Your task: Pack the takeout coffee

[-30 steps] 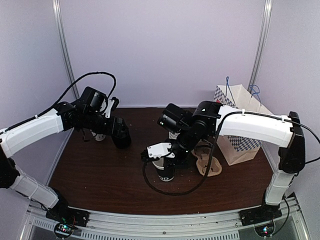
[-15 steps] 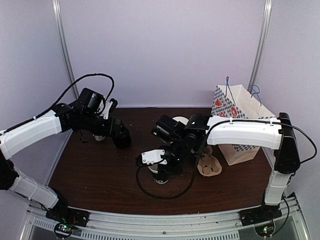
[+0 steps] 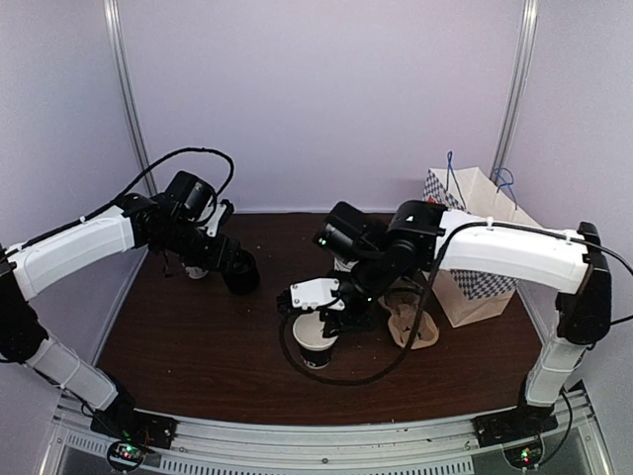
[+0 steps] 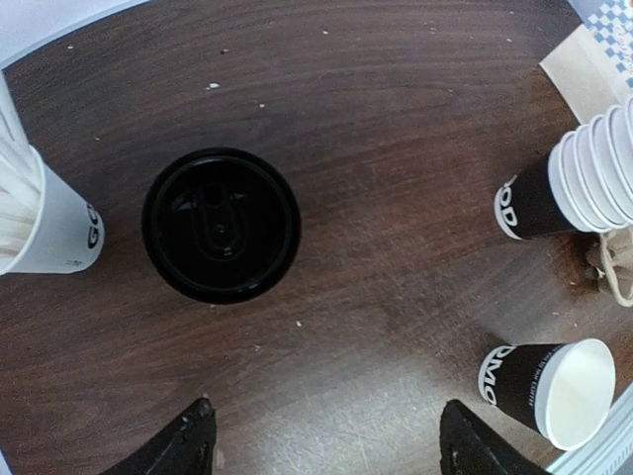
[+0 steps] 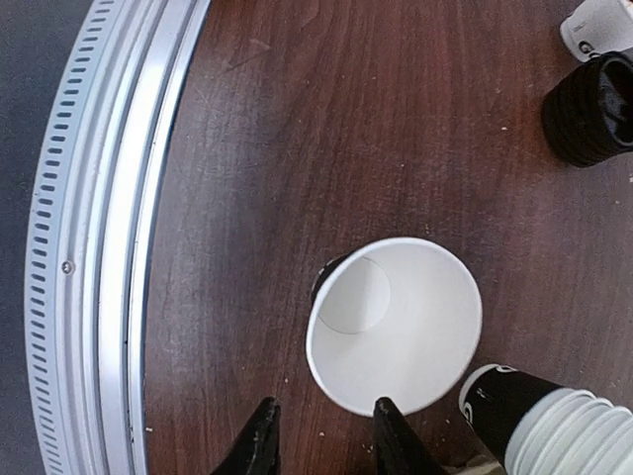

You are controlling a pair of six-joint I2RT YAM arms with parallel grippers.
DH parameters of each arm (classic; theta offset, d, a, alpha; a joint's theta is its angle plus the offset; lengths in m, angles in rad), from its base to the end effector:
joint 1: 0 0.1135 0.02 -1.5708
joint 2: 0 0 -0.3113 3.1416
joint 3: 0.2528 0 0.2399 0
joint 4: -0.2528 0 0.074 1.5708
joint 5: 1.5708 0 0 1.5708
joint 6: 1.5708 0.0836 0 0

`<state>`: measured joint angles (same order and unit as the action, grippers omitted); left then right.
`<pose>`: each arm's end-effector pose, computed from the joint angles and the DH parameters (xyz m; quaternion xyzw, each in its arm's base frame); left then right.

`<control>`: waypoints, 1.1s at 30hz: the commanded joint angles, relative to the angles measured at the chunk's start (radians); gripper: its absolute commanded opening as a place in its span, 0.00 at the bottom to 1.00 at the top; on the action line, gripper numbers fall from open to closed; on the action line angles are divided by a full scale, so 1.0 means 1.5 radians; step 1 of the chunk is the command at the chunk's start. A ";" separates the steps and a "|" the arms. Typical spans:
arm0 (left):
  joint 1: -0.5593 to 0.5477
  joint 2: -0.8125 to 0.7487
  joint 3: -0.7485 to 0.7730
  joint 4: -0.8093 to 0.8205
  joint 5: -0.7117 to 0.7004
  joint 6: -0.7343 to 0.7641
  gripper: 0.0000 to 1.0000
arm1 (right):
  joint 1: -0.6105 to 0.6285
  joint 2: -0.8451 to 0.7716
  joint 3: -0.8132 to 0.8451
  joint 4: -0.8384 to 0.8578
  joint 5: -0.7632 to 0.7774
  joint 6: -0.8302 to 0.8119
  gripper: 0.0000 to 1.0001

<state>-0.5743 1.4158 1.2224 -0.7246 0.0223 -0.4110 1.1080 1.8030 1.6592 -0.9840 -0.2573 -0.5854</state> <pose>0.2568 -0.1684 0.3101 0.0808 0.9437 -0.1609 0.2775 0.1580 0.3643 0.3026 -0.7434 0.6198 0.1772 0.1781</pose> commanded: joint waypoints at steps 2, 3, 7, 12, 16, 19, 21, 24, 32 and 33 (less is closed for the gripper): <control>0.016 0.047 0.074 -0.095 -0.133 0.028 0.73 | -0.060 -0.129 0.003 -0.069 0.000 -0.031 0.33; 0.019 0.058 0.084 -0.110 -0.154 0.025 0.72 | -0.071 -0.149 -0.010 -0.071 0.011 -0.040 0.33; 0.045 0.103 0.117 -0.143 -0.184 0.013 0.69 | -0.130 -0.229 -0.086 -0.061 -0.001 -0.063 0.34; 0.079 0.168 0.157 -0.145 -0.174 -0.001 0.62 | -0.222 -0.290 -0.162 -0.033 -0.112 -0.040 0.35; 0.095 0.220 0.194 -0.133 -0.146 -0.007 0.58 | -0.258 -0.316 -0.191 -0.010 -0.152 -0.033 0.36; 0.098 0.255 0.229 -0.129 -0.131 -0.012 0.54 | -0.260 -0.322 -0.202 -0.002 -0.147 -0.037 0.36; 0.099 0.276 0.251 -0.129 -0.131 -0.013 0.52 | -0.260 -0.324 -0.208 0.002 -0.152 -0.037 0.36; 0.099 0.301 0.276 -0.130 -0.130 -0.014 0.49 | -0.260 -0.327 -0.216 0.007 -0.160 -0.036 0.37; 0.099 0.344 0.318 -0.148 -0.137 -0.016 0.42 | -0.260 -0.328 -0.228 0.015 -0.165 -0.035 0.37; 0.100 0.347 0.321 -0.150 -0.134 -0.016 0.42 | -0.260 -0.327 -0.228 0.015 -0.166 -0.036 0.37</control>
<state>-0.4313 1.9141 1.6684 -0.9375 -0.1864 -0.4259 0.7216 1.3293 1.3285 -0.9836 -0.4808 -0.6476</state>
